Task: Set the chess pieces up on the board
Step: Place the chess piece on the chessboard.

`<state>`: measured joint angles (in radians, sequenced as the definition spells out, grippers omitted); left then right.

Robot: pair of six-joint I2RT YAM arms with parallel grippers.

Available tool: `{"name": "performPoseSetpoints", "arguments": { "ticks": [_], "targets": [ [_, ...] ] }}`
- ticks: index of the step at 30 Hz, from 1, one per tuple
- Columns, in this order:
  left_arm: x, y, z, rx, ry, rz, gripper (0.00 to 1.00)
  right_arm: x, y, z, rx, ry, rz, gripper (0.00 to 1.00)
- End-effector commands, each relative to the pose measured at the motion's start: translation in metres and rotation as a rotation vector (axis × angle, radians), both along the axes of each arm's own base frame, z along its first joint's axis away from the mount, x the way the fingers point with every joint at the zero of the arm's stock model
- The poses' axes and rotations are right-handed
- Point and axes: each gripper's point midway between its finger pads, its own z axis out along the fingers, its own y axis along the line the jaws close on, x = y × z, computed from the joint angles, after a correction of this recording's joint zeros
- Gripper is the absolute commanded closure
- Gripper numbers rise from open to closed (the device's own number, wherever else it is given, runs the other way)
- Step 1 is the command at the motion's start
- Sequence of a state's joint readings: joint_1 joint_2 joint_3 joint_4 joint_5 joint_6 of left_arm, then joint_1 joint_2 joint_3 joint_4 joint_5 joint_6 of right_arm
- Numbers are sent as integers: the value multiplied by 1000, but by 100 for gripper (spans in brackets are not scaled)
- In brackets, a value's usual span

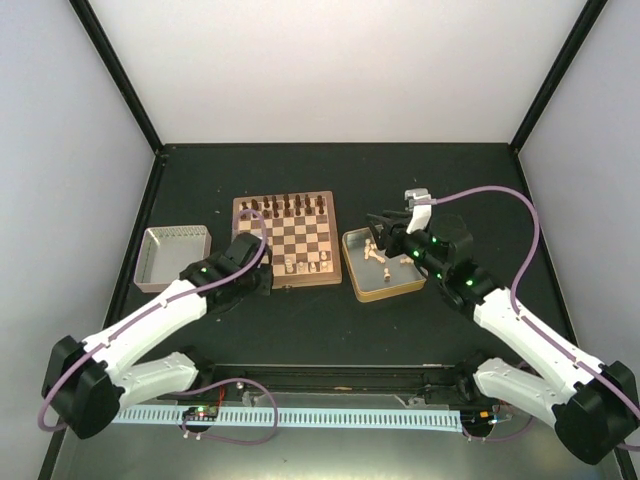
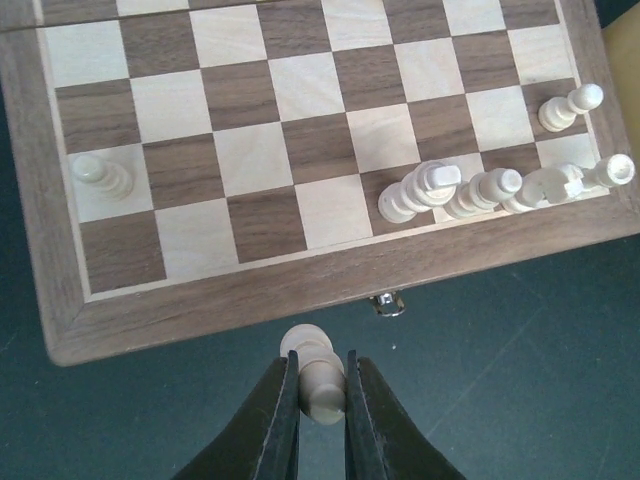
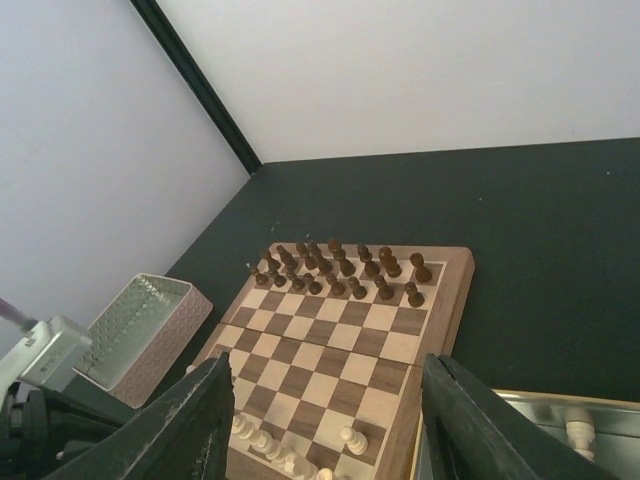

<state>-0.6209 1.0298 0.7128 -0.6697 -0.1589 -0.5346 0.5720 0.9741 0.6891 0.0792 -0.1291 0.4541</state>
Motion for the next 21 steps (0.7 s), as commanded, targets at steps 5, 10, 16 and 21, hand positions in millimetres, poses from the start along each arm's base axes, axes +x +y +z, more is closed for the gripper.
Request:
{"name": "performPoseSetpoints", "arguments": {
  "ticks": [5,10,16,21],
  "targets": [
    [30,-2,-6,63,25,42,99,1,-6,0,19,-1,-39,46],
    [38,6,-12,92,35,80,98,1,-8,-2,8,-1,-50,46],
    [43,18,-23,93,69,121,99,2,-9,-4,-5,-3,-53,45],
    [49,22,-33,90,89,141,98,1,-7,-6,-6,4,-43,45]
  ]
}}
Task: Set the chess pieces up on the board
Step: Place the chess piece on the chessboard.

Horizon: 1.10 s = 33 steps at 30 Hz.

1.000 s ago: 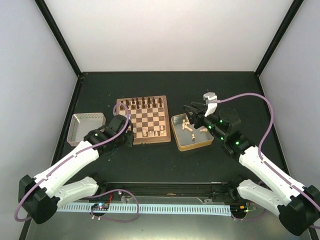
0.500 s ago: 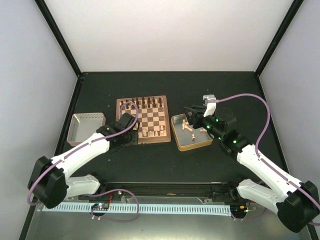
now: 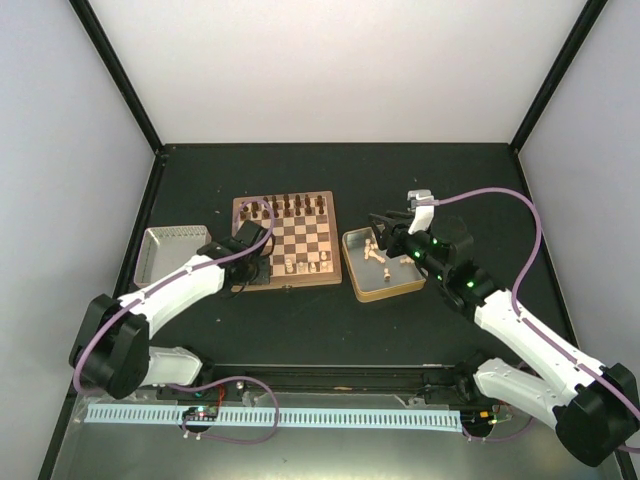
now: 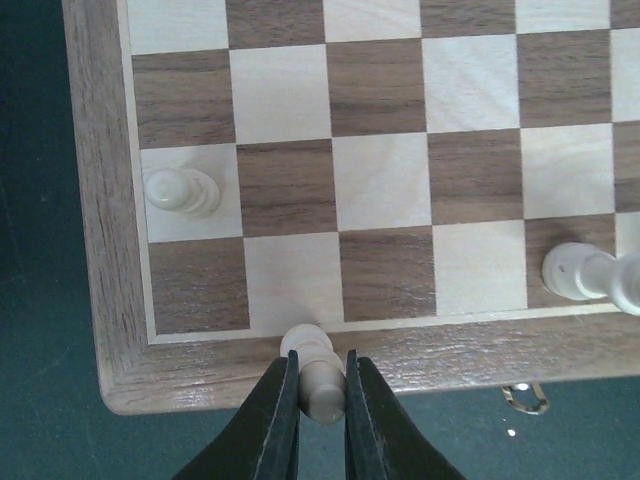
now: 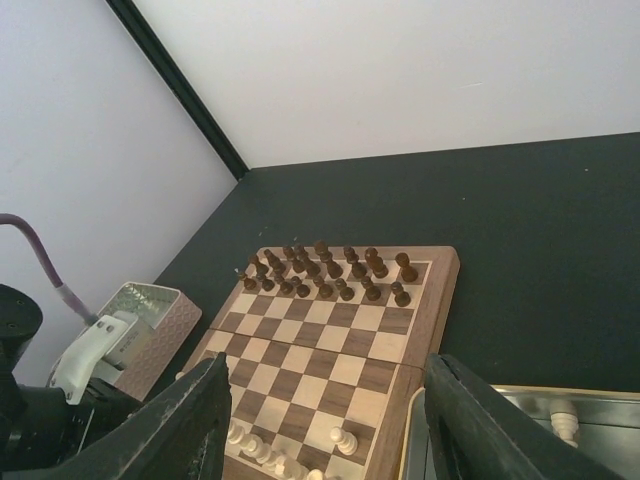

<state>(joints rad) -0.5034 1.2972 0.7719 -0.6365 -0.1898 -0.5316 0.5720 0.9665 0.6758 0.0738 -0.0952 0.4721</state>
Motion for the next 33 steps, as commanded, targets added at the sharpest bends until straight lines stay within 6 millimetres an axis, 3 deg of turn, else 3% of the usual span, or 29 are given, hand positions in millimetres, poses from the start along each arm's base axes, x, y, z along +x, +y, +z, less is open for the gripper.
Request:
{"name": "performPoseSetpoints", "arguments": {
  "ticks": [1,7,14,22,33],
  "targets": [
    [19,-3,10,-26,-49,15,98,-1,0,0,-4,-11,1,45],
    [22,-4,5,-65,-36,25,98,-4,5,1,16,-3,33,45],
    [23,-24,0,-178,-16,-33,98,-3,7,-1,15,4,36,45],
    [21,-18,-8,-135,23,-13,96,-3,7,-3,10,7,37,44],
    [22,-20,-3,-145,24,-22,63,-2,9,-5,10,16,42,44]
  ]
}}
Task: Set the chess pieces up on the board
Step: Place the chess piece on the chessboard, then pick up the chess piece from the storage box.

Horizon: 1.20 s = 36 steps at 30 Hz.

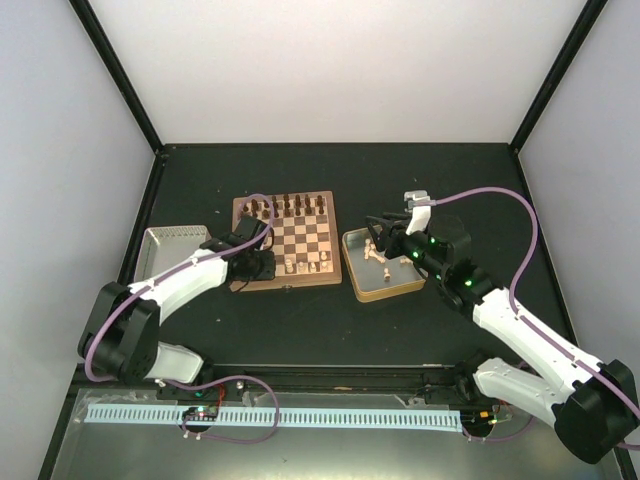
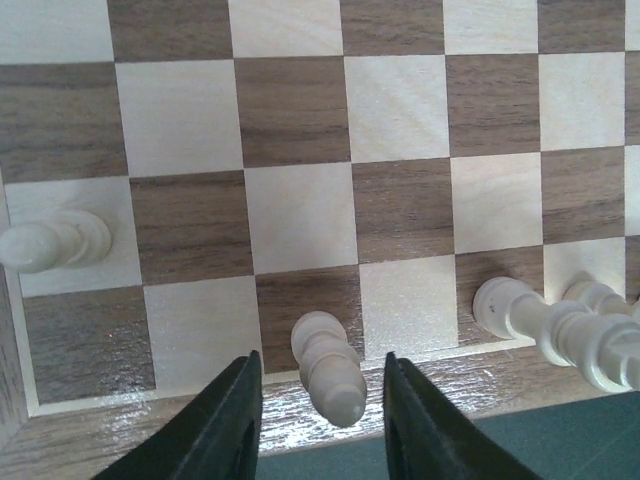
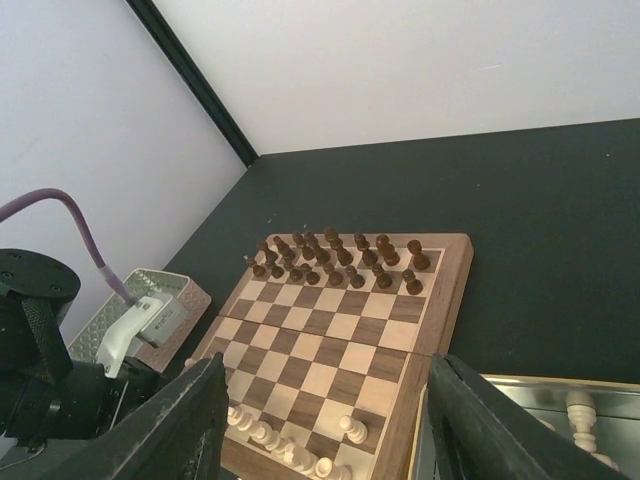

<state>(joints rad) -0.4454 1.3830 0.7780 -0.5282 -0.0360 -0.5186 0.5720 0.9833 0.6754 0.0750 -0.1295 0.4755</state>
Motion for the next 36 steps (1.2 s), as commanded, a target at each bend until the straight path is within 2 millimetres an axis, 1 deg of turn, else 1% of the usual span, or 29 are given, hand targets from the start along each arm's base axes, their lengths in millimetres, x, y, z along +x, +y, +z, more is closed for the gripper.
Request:
{"name": "performPoseSetpoints", "arguments": {
  "ticks": [1,3,5,6,8,10,14,17,20,21,22,24,25,27,29,31,34,36],
  "targets": [
    [7,-3,14,-16,-20,-2,60,0,3,0,9,-3,8,44],
    [9,-4,24,-31,-46,-1,51,0,3,0,10,-1,6,44],
    [10,-4,36,-49,-85,8,45,0,2,-1,10,-5,1,43],
    [11,0,40,-40,-107,22,43,1,1,-2,9,-6,-4,43],
    [12,8,57,-29,-166,50,38,5,-3,-6,4,3,-38,42],
    [10,13,70,-35,-212,64,37,10,-8,-13,-7,20,-79,40],
    [5,13,113,-114,-379,41,37,14,-14,-19,-47,34,-116,34],
    [-4,12,147,-169,-519,-6,32,17,-22,-27,-100,48,-157,24],
    [-17,10,181,-222,-653,-75,24,18,-32,-33,-152,58,-201,5],
    [-21,10,192,-236,-704,-91,21,19,-36,-36,-172,62,-214,1],
    [-25,11,203,-246,-757,-105,17,18,-38,-37,-187,64,-222,0],
    [-36,15,223,-268,-850,-123,4,17,-37,-41,-224,63,-202,0],
    [-39,16,228,-276,-870,-127,1,16,-38,-43,-252,72,-193,0],
    [-50,20,243,-295,-931,-134,1,14,-37,-47,-302,87,-169,0],
    [-55,22,250,-310,-966,-135,1,14,-35,-49,-339,106,-148,0],
    [-58,21,253,-322,-990,-148,1,15,-32,-54,-370,136,-127,0],
    [-60,17,256,-345,-1010,-170,1,22,-33,-68,-438,210,-142,3],
    [-61,14,257,-353,-1009,-183,1,27,-34,-82,-495,268,-152,5]
  ]
}}
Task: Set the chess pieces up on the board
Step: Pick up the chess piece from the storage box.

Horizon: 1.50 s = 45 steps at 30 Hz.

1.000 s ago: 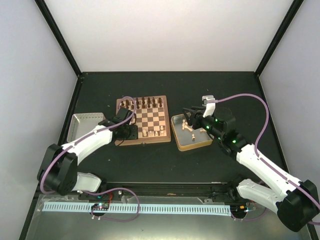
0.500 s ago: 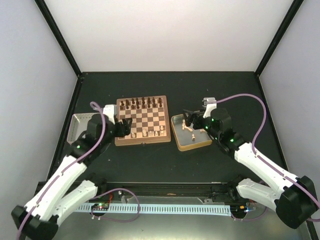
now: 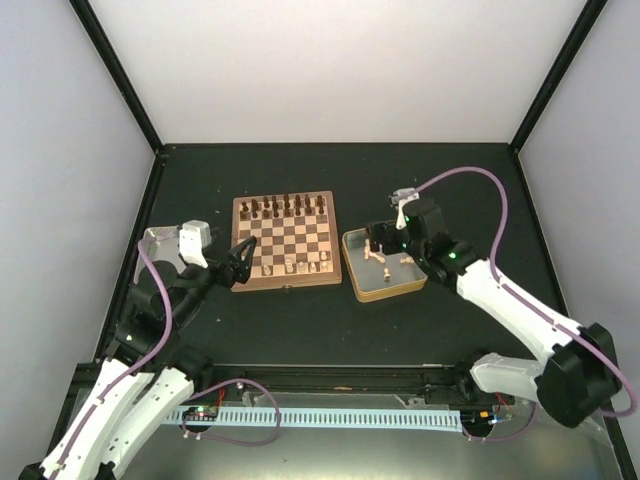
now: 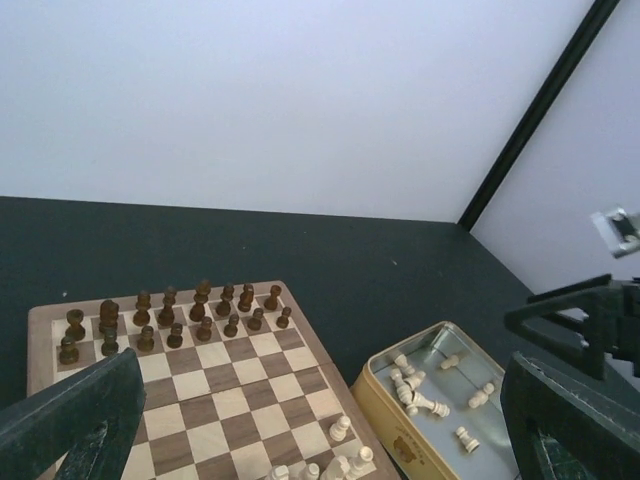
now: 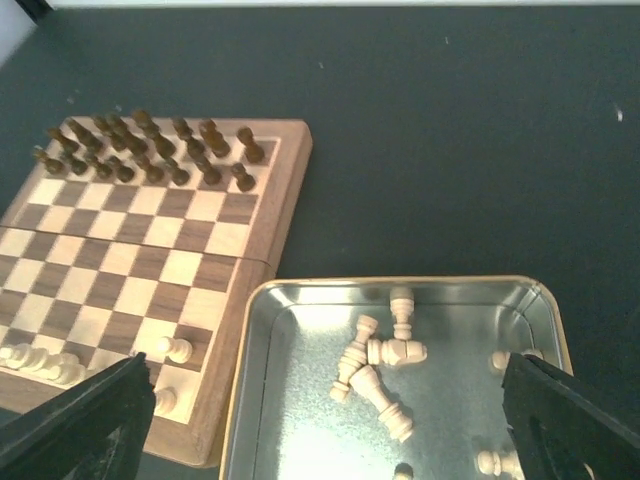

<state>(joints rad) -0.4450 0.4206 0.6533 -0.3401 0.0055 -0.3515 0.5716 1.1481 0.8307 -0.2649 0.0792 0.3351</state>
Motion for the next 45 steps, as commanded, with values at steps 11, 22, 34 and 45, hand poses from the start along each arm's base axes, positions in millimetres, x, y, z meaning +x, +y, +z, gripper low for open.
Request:
{"name": "performPoseSetpoints", "arguments": {
  "ticks": [11,22,34,45],
  "targets": [
    [2,-24,-4,-28,-7,-123,1,27,1,-102,-300,364,-26,30],
    [9,-18,-11,-15,18,-81,1,25,14,-141,-281,541,61,58],
    [15,-18,-18,-19,50,-72,1,23,5,-168,-359,608,36,66],
    [16,-17,-20,-16,57,-66,1,36,7,-178,-401,613,36,66]
  ]
}}
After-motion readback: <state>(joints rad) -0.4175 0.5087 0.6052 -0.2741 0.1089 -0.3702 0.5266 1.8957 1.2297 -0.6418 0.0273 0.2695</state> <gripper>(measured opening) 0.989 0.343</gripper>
